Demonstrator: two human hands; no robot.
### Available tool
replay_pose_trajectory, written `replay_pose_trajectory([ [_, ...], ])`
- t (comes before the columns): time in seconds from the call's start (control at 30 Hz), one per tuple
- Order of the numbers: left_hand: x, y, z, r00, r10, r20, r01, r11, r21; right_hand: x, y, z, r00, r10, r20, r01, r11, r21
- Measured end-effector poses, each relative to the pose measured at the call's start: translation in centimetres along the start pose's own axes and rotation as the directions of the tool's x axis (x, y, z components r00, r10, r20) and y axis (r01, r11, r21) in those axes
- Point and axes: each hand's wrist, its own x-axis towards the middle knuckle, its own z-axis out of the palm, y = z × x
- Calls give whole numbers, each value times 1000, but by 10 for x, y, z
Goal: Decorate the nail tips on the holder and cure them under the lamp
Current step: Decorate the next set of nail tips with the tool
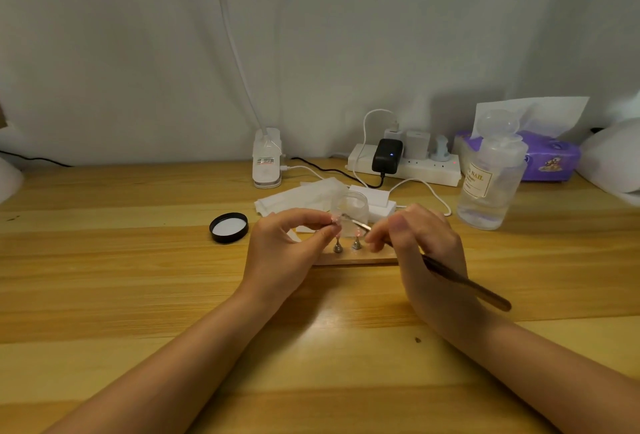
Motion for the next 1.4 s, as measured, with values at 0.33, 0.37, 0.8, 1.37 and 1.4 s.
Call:
replay_pose_trajectory([
  [0.33, -1, -1, -1, 1000, -5, 3, 5, 1000, 19, 0, 0, 0, 999, -44, 6, 44, 998, 38],
  [0.37, -1, -1, -1, 1000, 0, 6, 0, 1000, 24, 0, 0, -1, 1000, -17, -1, 17, 999, 34],
  [0.8, -2, 3, 0, 999, 43, 19, -43, 999, 20, 4, 1, -3, 1000, -11, 5, 11, 1000, 1],
  [1.37, -1, -4, 2, 999, 53, -4, -53, 999, 3, 2, -3, -3, 995, 79, 58, -86, 988, 130],
  [1.4, -2, -4, 2, 998, 55, -4, -55, 999, 2, 3, -3, -2, 994, 77, 76, -85, 991, 105],
])
